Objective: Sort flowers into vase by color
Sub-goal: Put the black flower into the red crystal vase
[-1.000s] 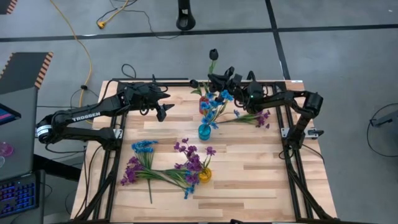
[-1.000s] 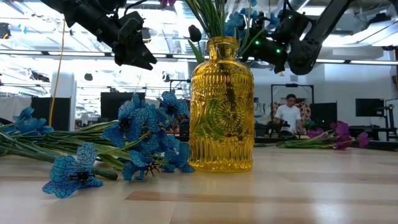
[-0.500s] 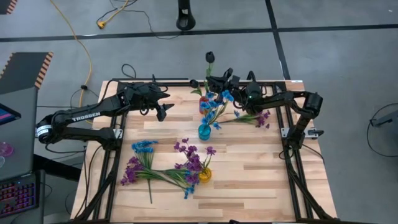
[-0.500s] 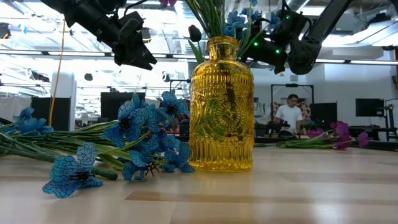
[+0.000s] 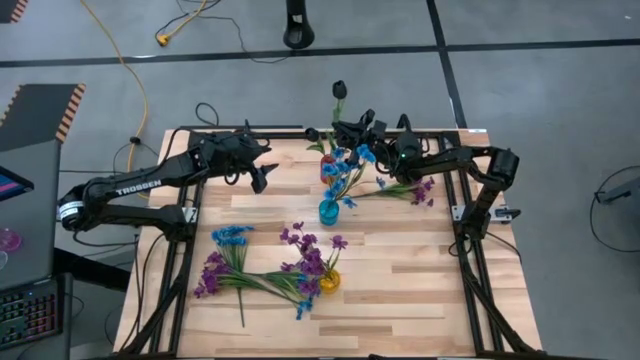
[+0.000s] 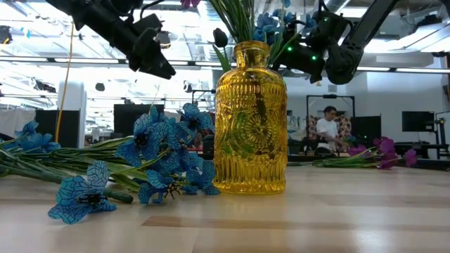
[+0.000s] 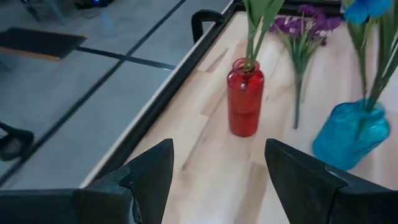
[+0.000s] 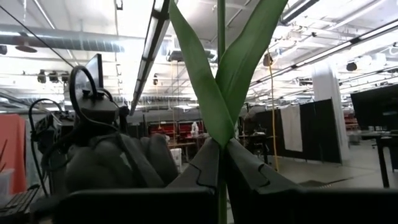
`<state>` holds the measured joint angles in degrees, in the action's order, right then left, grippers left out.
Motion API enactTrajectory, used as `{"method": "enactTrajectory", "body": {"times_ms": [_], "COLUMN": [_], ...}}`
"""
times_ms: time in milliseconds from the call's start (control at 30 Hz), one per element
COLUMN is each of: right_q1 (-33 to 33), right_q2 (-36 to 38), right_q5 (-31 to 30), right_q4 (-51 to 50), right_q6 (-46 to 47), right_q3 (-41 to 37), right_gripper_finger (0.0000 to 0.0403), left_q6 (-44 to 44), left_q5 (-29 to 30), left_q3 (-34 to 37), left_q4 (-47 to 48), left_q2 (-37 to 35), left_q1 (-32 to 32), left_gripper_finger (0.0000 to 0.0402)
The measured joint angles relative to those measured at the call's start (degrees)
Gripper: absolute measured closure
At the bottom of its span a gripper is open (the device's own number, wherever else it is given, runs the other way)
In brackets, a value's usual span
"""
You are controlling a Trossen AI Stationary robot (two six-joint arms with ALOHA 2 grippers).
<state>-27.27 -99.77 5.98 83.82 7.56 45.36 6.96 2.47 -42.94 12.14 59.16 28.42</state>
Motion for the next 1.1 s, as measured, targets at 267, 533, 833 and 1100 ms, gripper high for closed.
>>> {"method": "enactTrajectory", "body": {"times_ms": [267, 533, 833, 1100], "right_q1": [0.70, 0.70, 0.79, 2.32], "right_q2": [0.00, 0.00, 0.00, -5.20], "right_q5": [-1.03, -1.81, -1.81, -1.79], "right_q4": [1.43, 0.71, -0.52, 3.82], "right_q6": [1.00, -1.31, -3.89, -7.62], "right_q3": [0.00, 0.00, 0.00, 1.53], "right_gripper_finger": [0.0363, 0.0363, 0.0363, 0.0363], "left_q6": [3.96, 4.00, 3.94, 3.88], "left_q5": [-0.06, -0.12, -2.03, -2.04], "left_q3": [0.00, 0.00, 0.00, 0.00], "left_q4": [1.05, 1.03, 0.98, 0.93], "left_q2": [0.00, 0.00, -0.02, -0.02], "left_q1": [4.25, 6.91, 6.97, 6.97], "left_gripper_finger": [0.0161, 0.0161, 0.0161, 0.0161]}}
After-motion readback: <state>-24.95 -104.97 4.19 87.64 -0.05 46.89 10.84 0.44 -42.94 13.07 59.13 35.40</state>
